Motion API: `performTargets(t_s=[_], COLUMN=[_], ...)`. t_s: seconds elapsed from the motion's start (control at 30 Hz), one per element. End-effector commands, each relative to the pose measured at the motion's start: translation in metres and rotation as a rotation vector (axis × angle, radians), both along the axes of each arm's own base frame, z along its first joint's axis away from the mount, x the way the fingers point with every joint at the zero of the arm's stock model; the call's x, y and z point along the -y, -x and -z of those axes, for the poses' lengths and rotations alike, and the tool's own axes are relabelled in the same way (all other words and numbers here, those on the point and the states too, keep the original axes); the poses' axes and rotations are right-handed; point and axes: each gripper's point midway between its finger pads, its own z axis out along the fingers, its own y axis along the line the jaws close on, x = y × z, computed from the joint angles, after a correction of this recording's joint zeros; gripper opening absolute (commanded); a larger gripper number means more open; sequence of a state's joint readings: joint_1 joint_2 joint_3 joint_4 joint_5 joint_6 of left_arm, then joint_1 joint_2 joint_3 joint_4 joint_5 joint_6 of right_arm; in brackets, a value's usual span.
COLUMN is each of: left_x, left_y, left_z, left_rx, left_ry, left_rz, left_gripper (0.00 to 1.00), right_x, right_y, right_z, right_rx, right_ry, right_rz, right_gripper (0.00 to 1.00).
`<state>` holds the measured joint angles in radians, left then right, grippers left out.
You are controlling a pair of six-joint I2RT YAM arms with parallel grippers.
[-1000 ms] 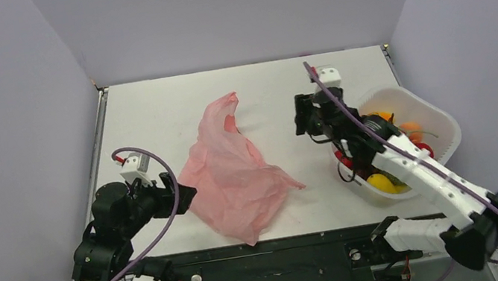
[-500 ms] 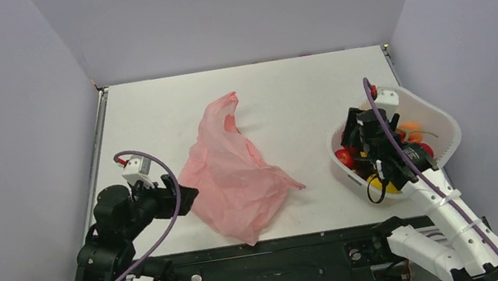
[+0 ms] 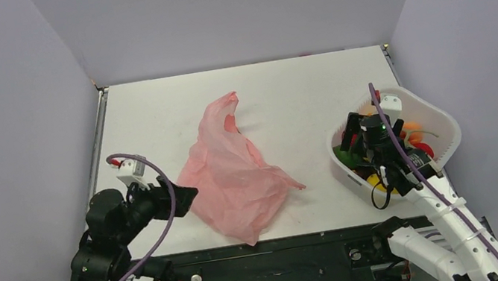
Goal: Take the fake fruits out of the plastic bag
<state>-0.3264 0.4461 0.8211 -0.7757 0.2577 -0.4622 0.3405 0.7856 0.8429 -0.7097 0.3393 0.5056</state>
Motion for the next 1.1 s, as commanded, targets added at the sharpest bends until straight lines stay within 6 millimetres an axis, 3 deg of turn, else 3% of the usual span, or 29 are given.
performTargets(t_s=[0.0, 0.1, 0.23, 0.27, 0.37, 0.47, 0.57, 0.77, 1.07], left_x=[0.005, 0.003, -0.004, -0.006, -0.017, -0.028, -0.041, -0.055, -0.058], left_y=[0.006, 0.009, 0.016, 0.02, 0.031, 0.042, 0.057, 0.075, 0.074], left_z=[-0.07, -0.099, -0.151, -0.17, -0.213, -0.243, -0.272, -0.296, -0.292], left_rx=[0.144, 0.191, 0.293, 0.333, 0.441, 0.532, 0.627, 0.705, 0.696], left_ry=[0.103, 0.122, 0.145, 0.154, 0.184, 0.223, 0.259, 0.282, 0.27], left_rz=[0.014, 0.01, -0.01, -0.014, -0.051, -0.093, -0.137, -0.179, -0.197], left_gripper=[0.74, 0.75, 0.76, 0.77, 0.79, 0.83, 0.87, 0.88, 0.88], right_x=[0.003, 0.001, 0.005, 0.008, 0.015, 0.023, 0.032, 0.058, 0.068], right_y=[0.0, 0.002, 0.015, 0.021, 0.036, 0.057, 0.077, 0.111, 0.119], right_z=[-0.021, -0.041, -0.089, -0.109, -0.146, -0.19, -0.219, -0.257, -0.255], right_rx=[0.05, 0.094, 0.213, 0.267, 0.362, 0.491, 0.585, 0.712, 0.722], right_ry=[-0.007, -0.023, -0.048, -0.061, -0.068, -0.087, -0.092, -0.093, -0.099], right_rz=[0.007, -0.012, -0.029, -0.029, -0.032, -0.036, -0.034, 0.039, 0.089], right_gripper=[0.75, 0.75, 0.75, 0.75, 0.75, 0.76, 0.77, 0.8, 0.82])
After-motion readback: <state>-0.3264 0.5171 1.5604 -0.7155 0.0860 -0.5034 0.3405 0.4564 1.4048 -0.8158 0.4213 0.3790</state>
